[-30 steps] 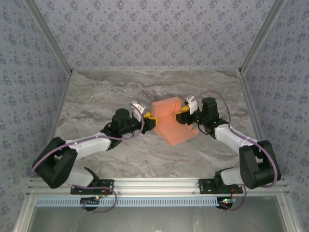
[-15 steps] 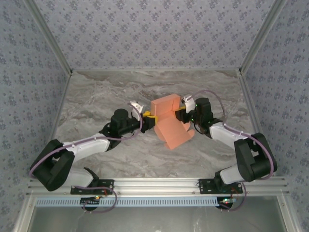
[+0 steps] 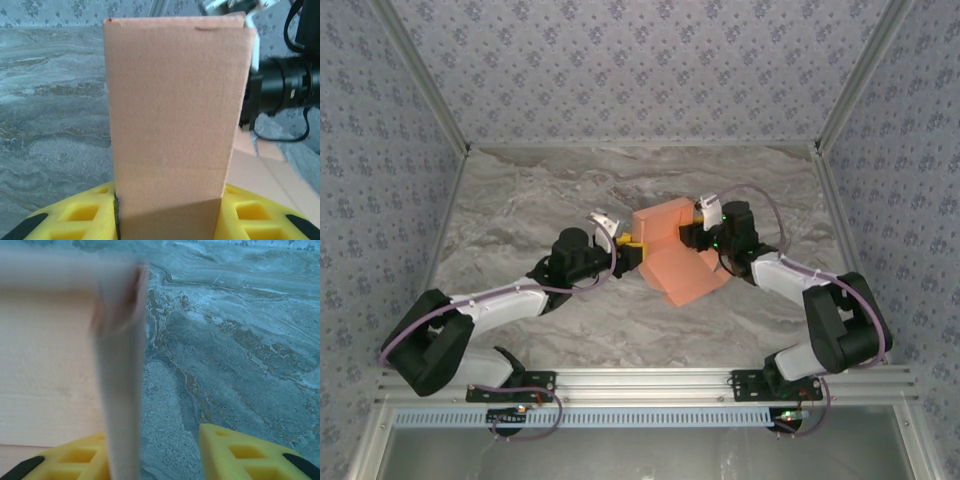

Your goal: Fold the paper box

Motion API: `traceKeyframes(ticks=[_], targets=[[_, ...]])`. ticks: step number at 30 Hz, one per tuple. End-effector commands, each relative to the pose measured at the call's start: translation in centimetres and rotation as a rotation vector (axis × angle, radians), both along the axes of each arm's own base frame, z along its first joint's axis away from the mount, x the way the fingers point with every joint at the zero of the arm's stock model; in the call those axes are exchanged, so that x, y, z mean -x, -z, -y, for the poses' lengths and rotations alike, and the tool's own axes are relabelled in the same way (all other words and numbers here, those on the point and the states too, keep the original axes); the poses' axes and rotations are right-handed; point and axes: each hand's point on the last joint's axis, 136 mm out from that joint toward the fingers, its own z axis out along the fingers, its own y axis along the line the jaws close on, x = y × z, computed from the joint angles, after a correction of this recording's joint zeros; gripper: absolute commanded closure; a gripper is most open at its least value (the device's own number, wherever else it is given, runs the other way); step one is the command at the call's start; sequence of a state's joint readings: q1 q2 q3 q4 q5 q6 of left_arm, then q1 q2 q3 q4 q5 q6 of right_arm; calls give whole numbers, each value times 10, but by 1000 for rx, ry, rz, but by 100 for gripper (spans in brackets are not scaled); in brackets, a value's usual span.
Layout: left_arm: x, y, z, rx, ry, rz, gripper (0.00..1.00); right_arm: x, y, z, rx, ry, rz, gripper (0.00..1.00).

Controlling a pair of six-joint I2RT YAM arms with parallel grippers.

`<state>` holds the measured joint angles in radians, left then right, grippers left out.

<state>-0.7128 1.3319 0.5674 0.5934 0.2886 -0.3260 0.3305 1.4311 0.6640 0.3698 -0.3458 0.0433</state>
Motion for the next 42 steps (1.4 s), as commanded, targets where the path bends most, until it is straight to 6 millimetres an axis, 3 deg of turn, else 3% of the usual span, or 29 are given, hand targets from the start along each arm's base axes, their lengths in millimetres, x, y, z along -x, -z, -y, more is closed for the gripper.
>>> traceKeyframes(ticks=[1, 6, 9, 12, 15, 19, 24, 28, 42], targets=[[-4, -17, -7, -3, 18, 49, 66, 20, -27, 0, -79, -151, 56, 47], [-15, -28, -17, 35, 85, 2, 65, 49, -58, 14, -194, -324, 84, 41], [-14, -36, -16, 31, 165, 37, 65, 61, -60, 17, -179, -403, 54, 39], [4, -40, -10, -8, 335, 125, 64, 82, -50, 10, -54, -536, 96, 38], [31, -35, -6, -87, 550, 197, 64, 71, -39, 20, 116, -474, 177, 29], [49, -27, -11, -176, 716, 282, 64, 69, -50, 28, 93, -488, 224, 26], [51, -41, -11, -157, 775, 321, 64, 112, -58, 14, 39, -747, 242, 24], [50, -44, -10, -156, 775, 342, 64, 132, -63, 4, -19, -862, 239, 25], [34, -48, -9, -143, 731, 332, 64, 136, -36, -18, 30, -912, 148, 25]])
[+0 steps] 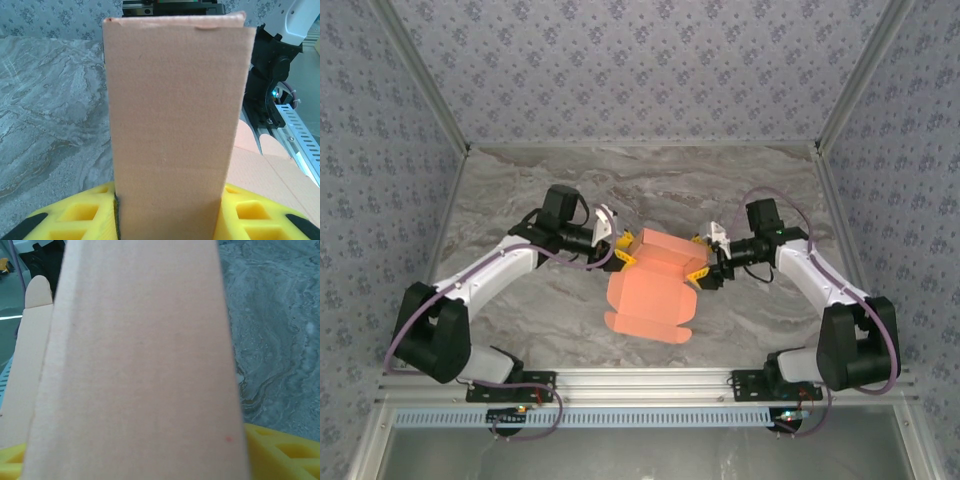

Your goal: Fold the paper box

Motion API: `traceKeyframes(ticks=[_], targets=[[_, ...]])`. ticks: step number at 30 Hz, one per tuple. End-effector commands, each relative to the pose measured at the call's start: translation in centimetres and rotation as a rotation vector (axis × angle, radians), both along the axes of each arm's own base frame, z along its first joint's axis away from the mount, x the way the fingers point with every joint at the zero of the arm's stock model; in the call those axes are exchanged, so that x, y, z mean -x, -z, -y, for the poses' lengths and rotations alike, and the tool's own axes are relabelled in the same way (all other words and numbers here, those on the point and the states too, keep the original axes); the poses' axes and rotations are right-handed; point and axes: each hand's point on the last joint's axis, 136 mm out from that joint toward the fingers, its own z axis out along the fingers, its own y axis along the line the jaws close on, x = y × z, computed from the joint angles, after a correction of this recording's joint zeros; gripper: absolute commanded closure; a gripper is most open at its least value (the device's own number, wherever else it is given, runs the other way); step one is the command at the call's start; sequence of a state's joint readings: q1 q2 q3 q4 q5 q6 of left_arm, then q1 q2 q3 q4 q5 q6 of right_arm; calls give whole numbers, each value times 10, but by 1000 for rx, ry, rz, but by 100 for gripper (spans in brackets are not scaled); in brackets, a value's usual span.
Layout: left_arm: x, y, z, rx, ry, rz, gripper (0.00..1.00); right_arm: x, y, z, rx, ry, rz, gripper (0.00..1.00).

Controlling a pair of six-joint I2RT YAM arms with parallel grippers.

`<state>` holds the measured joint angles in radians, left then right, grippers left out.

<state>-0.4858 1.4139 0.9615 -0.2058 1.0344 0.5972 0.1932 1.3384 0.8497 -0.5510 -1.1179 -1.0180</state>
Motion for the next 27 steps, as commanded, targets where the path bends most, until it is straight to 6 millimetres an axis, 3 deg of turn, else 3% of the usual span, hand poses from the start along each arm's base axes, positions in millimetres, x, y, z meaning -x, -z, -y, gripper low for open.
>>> traceKeyframes(ticks=[1, 10, 13, 16, 27], targets=[[-8, -19, 2, 54, 12, 24, 64, 1, 2, -4, 23, -8, 2, 25], [-10, -17, 3, 58, 9, 6, 64, -13, 7, -3, 66, 66, 58, 34], [-8, -16, 3, 55, 11, 2, 64, -15, 9, -2, 74, 78, 63, 49], [-8, -14, 3, 53, 14, -5, 64, -16, 11, -3, 77, 80, 58, 57], [-7, -8, 5, 36, 13, -17, 64, -25, 17, -8, 105, 133, 30, 70]])
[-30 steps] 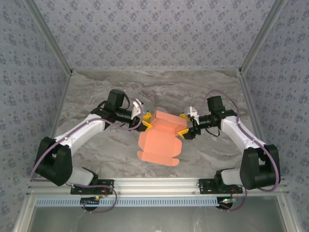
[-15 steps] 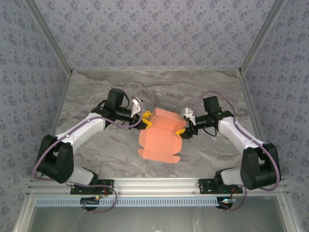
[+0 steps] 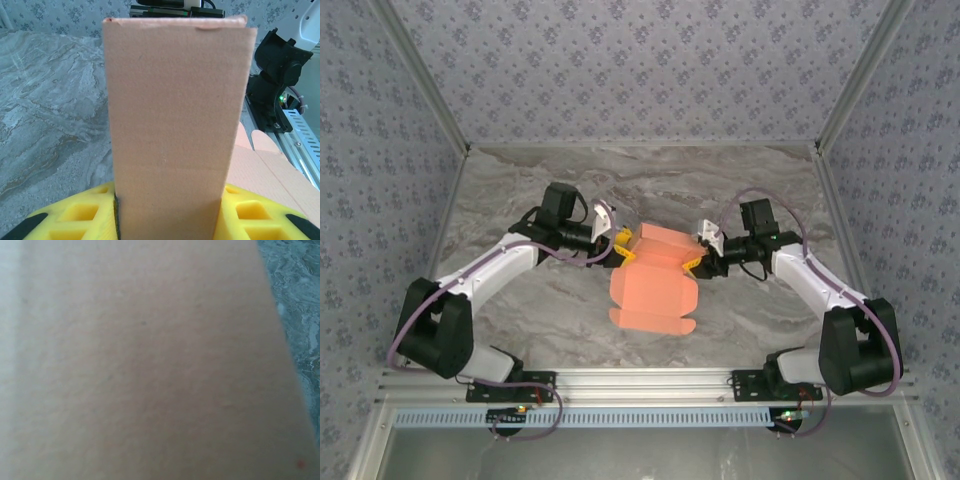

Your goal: Fold the paper box

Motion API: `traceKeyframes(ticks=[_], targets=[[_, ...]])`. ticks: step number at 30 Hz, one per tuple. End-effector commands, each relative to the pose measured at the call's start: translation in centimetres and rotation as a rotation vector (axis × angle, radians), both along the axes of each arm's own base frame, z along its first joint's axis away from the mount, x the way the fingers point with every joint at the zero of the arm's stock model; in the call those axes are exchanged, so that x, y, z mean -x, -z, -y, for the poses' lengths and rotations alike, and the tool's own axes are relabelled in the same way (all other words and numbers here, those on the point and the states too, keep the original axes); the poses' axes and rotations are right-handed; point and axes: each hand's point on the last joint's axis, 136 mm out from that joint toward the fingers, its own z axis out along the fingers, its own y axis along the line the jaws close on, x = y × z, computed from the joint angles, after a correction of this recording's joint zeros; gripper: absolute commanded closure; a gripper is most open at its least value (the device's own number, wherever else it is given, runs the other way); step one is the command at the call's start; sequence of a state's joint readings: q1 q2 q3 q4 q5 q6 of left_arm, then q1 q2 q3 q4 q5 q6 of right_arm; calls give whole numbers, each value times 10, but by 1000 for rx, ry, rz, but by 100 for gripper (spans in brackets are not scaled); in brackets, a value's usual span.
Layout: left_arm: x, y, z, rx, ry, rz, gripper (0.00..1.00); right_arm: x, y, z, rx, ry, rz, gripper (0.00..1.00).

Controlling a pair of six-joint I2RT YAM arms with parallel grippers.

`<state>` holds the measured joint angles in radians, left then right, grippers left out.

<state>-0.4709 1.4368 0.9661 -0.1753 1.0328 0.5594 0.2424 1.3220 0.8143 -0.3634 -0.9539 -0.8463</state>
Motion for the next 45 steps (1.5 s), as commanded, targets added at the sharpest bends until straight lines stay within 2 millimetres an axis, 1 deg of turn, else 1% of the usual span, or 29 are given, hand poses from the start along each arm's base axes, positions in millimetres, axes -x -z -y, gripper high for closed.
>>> traceKeyframes(ticks=[1, 3, 4, 6, 10, 12, 14, 15, 16, 17, 20, 22, 25, 33, 35, 42, 45], targets=[[3, -9, 7, 28, 39, 7, 64, -5, 5, -4, 18, 38, -10, 71], [4, -6, 8, 19, 35, 0, 64, -11, 7, -5, 23, 71, -9, 71], [4, -5, 9, 18, 31, -4, 64, -13, 9, -4, 32, 83, -3, 73], [4, -4, 10, 22, 26, -8, 64, -15, 12, -3, 39, 107, 3, 72], [6, -3, 10, 25, 21, -11, 64, -28, 10, -1, 4, 205, 30, 72], [7, -2, 10, 22, 21, -12, 64, -31, 9, 0, -14, 234, 27, 72], [7, -1, 10, 20, 19, -15, 64, -30, 7, -2, -38, 235, 21, 65], [6, -2, 10, 20, 16, -17, 64, -25, 6, -4, -50, 209, 24, 59], [6, -2, 10, 19, 14, -15, 64, -12, 4, -8, -71, 140, 28, 48], [6, -3, 10, 18, 13, -14, 64, 1, 0, -11, -89, 74, 31, 42], [4, -5, 6, 10, -1, -2, 64, 25, -3, -11, -91, -42, 54, 36], [2, -6, 2, 8, -13, 2, 64, 32, -2, -9, -76, -69, 57, 35], [-1, -5, -5, -6, -18, 7, 64, 36, -1, -7, -55, -89, 54, 35], [5, -7, -14, -41, 4, 39, 64, 33, -9, 1, -72, -89, 49, 36], [5, -4, -15, -43, 5, 35, 64, 34, -11, 0, -82, -97, 48, 37], [7, -1, -13, -39, 13, 26, 64, 30, -8, -1, -79, -81, 14, 52], [6, 0, -12, -44, 13, 24, 64, 21, -4, -1, -69, -36, -15, 52]])
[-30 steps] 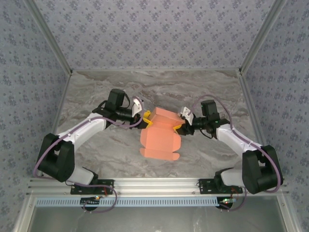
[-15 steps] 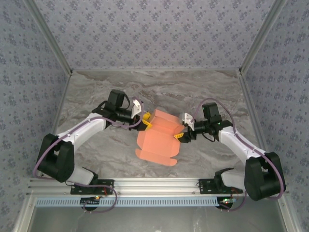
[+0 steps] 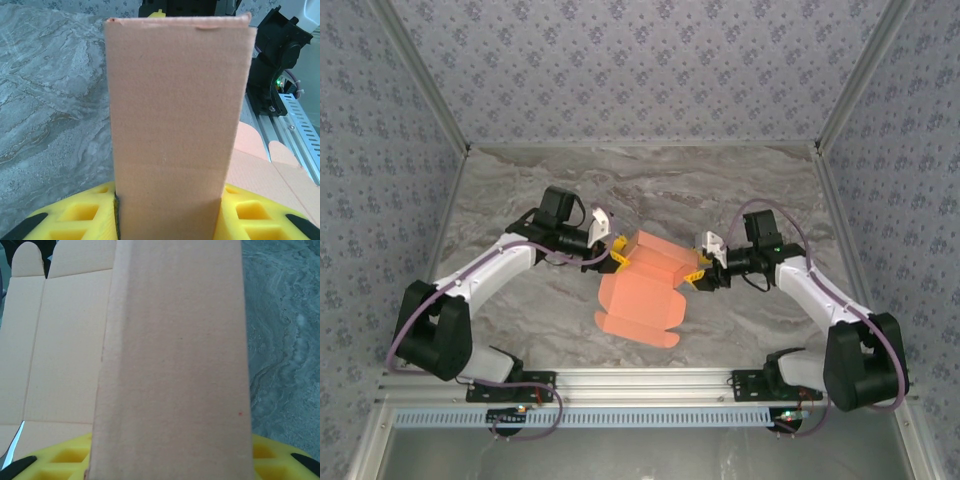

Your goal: Fold the paper box

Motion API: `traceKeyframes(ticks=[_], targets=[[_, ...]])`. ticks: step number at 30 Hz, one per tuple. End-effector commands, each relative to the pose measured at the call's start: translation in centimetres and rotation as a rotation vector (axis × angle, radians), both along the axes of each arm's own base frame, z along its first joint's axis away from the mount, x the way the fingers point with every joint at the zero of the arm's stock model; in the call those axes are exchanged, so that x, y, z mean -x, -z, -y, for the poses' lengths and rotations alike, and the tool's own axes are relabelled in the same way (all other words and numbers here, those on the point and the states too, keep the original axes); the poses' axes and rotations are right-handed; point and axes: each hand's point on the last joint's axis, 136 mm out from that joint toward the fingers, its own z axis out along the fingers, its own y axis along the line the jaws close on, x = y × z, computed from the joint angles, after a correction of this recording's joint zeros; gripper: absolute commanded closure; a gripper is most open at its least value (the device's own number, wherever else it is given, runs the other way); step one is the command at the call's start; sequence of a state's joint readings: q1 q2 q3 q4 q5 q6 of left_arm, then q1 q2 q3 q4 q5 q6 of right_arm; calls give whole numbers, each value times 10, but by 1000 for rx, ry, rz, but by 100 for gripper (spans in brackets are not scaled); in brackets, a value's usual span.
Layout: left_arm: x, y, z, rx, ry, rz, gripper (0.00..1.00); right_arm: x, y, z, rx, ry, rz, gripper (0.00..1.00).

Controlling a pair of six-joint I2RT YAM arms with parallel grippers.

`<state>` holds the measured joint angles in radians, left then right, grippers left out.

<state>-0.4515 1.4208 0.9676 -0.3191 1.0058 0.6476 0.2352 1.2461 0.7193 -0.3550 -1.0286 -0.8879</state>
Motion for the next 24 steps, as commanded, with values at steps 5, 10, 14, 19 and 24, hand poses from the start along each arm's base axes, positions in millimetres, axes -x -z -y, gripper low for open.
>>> traceKeyframes(ticks=[5, 10, 14, 19, 24], targets=[[2, -6, 4, 6, 29, 34, 64, -12, 0, -3, -1, 42, -73, 52], [4, -3, 7, -5, 36, 34, 64, -16, 5, -2, 10, 62, -96, 59], [6, 0, 10, -16, 43, 35, 64, -24, 10, 0, 34, 100, -113, 61], [7, 3, 12, -6, 31, 29, 64, -31, 12, 2, 44, 135, -123, 59], [-14, 1, 5, 21, -79, -29, 65, -17, 7, 0, 23, 69, -116, 40]])
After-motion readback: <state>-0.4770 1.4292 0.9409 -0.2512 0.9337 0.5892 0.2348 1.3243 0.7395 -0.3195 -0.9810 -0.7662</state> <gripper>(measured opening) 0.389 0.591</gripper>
